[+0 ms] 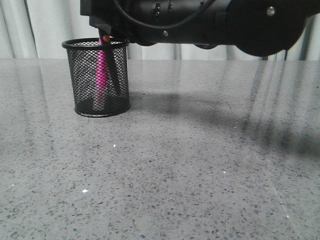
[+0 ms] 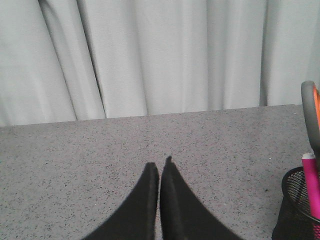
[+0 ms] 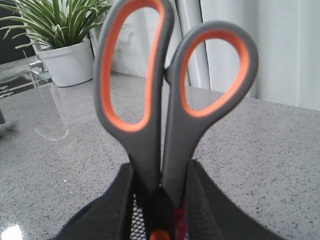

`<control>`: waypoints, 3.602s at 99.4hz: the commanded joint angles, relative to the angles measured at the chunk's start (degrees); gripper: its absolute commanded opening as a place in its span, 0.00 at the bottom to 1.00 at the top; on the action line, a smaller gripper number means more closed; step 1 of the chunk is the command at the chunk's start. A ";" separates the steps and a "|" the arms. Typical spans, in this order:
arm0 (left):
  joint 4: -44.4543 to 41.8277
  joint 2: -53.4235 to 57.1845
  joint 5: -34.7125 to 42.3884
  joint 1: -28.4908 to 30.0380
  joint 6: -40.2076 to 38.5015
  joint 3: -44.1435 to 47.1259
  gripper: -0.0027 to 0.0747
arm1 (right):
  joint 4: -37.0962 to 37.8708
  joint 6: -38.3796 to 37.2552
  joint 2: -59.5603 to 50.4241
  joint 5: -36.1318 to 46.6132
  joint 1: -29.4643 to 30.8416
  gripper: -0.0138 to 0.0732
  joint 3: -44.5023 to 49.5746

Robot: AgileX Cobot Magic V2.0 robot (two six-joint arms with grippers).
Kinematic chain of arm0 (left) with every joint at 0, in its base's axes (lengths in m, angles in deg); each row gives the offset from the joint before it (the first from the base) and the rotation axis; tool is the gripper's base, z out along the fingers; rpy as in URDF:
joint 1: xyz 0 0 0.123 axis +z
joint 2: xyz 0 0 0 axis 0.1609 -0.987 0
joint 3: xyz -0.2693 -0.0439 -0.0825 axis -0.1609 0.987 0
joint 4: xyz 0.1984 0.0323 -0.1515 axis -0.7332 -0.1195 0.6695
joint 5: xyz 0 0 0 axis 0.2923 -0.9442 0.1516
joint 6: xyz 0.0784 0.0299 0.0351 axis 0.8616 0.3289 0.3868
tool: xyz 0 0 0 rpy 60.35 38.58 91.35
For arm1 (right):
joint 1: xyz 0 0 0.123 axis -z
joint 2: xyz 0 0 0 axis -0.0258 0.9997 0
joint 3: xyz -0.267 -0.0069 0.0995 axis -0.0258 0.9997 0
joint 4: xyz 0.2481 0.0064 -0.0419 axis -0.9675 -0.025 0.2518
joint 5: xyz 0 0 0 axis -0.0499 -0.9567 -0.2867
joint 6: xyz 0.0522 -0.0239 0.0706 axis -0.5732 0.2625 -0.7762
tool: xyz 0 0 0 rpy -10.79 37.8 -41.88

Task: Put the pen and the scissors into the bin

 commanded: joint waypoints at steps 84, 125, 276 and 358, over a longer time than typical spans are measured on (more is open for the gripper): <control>0.56 0.19 3.96 0.02 -0.21 -1.66 0.01 | 2.46 0.53 -2.71 7.15 0.35 0.08 -0.56; 0.56 0.19 3.96 0.02 -0.21 -1.66 0.01 | 2.46 0.53 -2.71 7.15 0.35 0.48 -0.56; 3.28 16.87 14.56 0.02 -0.21 17.40 0.01 | 1.91 6.11 -67.96 -11.59 32.36 0.08 31.92; 10.11 33.23 13.12 0.02 -0.21 24.85 0.01 | 1.91 6.11 -95.17 -28.61 33.16 0.08 52.09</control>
